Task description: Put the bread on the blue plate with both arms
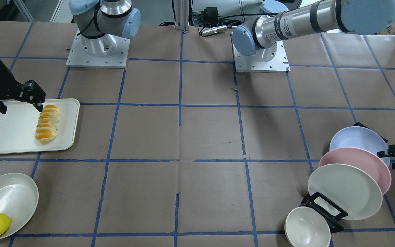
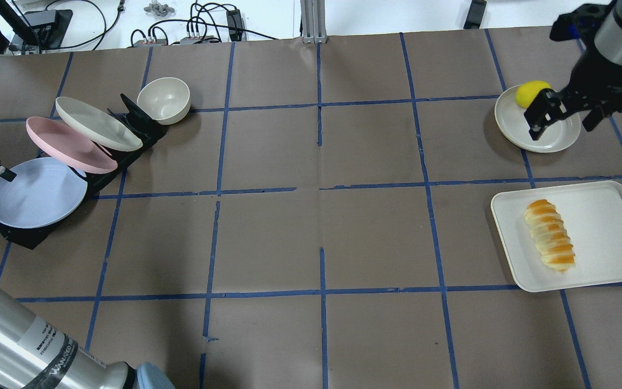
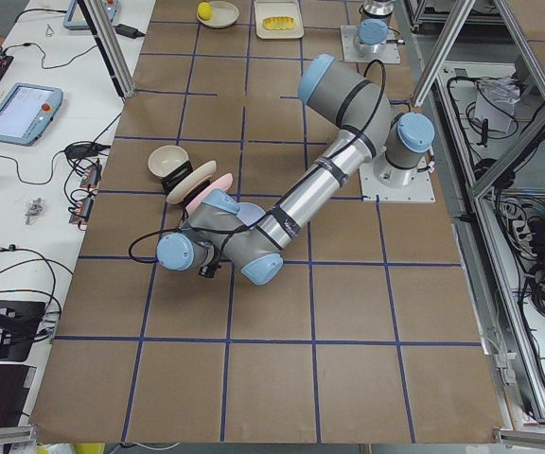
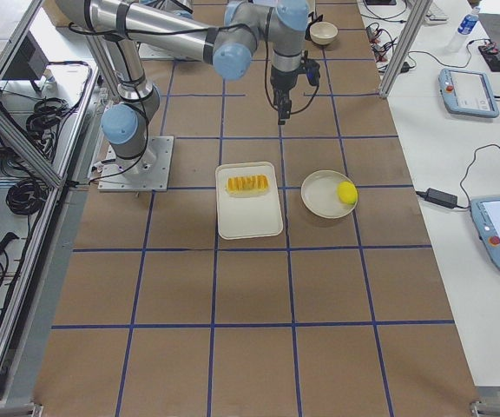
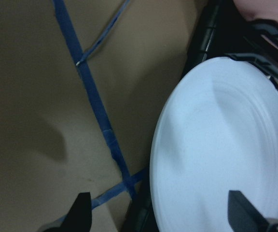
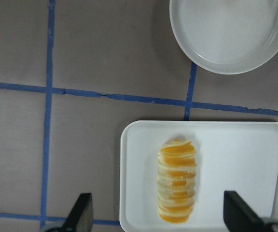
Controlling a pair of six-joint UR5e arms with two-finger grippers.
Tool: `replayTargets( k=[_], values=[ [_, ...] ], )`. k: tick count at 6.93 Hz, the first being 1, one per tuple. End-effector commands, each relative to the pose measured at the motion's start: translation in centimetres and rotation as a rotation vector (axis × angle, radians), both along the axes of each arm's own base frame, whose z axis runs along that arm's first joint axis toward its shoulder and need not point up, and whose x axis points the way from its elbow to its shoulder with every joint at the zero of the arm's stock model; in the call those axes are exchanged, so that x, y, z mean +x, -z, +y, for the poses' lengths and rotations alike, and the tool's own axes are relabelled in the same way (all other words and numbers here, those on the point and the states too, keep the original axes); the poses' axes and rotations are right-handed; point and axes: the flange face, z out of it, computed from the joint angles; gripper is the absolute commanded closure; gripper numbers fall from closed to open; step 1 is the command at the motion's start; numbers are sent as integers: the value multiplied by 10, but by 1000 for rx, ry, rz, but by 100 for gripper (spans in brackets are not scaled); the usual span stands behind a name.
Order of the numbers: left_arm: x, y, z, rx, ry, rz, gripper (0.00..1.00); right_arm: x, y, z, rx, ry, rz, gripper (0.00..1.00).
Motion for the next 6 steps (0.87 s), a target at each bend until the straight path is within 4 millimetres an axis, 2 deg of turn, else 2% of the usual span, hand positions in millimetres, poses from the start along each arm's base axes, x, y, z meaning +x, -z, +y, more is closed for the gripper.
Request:
replayTargets(
  k=[1, 2, 3, 5, 6],
  values=[
    [-5, 11, 0, 18, -6, 17, 66, -47, 88, 32, -18, 14, -37, 6],
    [-7, 10, 1, 17, -18, 33, 78, -54, 130, 49, -11, 16, -43, 7],
    [-7, 7, 1, 21, -19, 36, 82, -57, 164, 65, 16, 38, -63, 8],
    [-7, -2, 1, 27, -21, 42, 87, -56, 192, 70, 48, 38, -83, 10],
    [-8, -9, 0, 23, -21, 41, 87, -57, 196, 71, 60, 34, -79, 10]
  ],
)
